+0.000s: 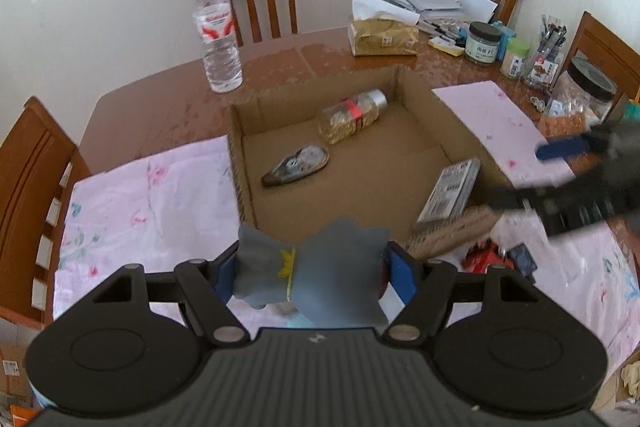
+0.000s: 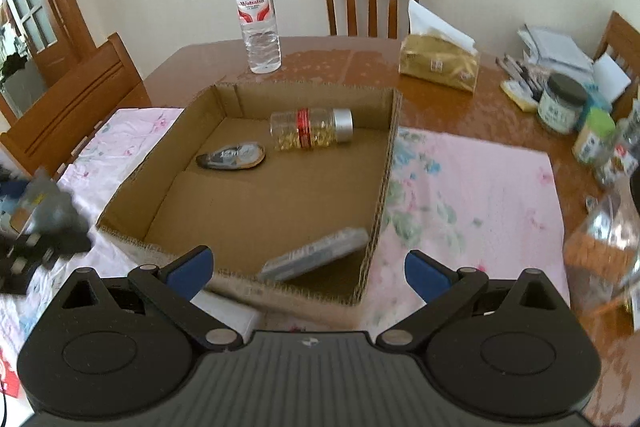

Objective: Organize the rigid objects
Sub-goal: 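Lower the clear pack into the box and open the right tool, then lower the grey toy into the box and open the left tool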

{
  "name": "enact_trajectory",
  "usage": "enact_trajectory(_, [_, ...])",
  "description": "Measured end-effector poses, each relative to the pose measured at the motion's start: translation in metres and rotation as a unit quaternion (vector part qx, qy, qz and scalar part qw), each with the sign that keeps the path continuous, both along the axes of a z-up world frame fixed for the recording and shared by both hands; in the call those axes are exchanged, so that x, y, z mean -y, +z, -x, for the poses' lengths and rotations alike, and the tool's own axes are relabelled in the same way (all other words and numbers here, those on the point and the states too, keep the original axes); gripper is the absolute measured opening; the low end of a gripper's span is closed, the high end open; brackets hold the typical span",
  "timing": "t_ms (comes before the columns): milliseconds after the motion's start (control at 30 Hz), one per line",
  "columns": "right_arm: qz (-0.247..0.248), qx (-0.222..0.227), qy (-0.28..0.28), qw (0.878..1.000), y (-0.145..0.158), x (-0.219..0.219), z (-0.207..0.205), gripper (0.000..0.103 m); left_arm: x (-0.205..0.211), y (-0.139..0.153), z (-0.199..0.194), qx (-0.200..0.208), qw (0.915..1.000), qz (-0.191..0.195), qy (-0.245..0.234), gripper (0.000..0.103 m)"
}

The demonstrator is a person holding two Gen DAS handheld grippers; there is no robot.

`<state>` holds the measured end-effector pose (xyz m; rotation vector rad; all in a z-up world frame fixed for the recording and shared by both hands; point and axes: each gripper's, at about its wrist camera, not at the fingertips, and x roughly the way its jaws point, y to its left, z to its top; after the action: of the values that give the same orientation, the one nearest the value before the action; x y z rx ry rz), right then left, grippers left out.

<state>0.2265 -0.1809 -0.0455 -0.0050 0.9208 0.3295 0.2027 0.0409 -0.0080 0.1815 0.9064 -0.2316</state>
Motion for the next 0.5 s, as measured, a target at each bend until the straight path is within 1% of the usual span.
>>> enact_trajectory(167, [-0.001, -0.012, 0.000, 1.000, -0.005, 0.004, 0.016, 0.103, 0.010, -0.010, -0.027, -0.011, 0.9999, 0.008, 0.000, 0.073])
enact_trajectory(267, [0.007, -0.013, -0.001, 1.000, -0.008, 0.006, 0.023, 0.103, 0.013, -0.017, -0.042, -0.012, 0.9999, 0.001, 0.008, 0.073])
enact_trajectory(333, [0.009, -0.017, -0.002, 1.000, -0.009, 0.009, 0.027, 0.103, 0.013, -0.018, -0.049, -0.006, 0.9998, 0.005, 0.020, 0.078])
enact_trajectory(367, [0.009, -0.018, -0.002, 1.000, -0.010, 0.011, 0.028, 0.103, 0.011, -0.018, -0.052, -0.002, 0.9996, 0.009, 0.026, 0.088])
enact_trajectory(400, [0.009, -0.018, -0.003, 1.000, -0.010, 0.013, 0.030, 0.103, 0.010, -0.016, -0.053, 0.007, 0.9994, 0.014, 0.032, 0.095])
enact_trajectory(467, [0.007, -0.022, -0.010, 1.000, -0.012, 0.018, 0.031, 0.103, 0.008, -0.012, -0.052, 0.025, 0.9988, 0.018, 0.038, 0.097])
enact_trajectory(500, [0.006, -0.024, -0.015, 1.000, -0.013, 0.019, 0.030, 0.103, 0.007, -0.011, -0.053, 0.026, 0.9987, 0.017, 0.040, 0.097])
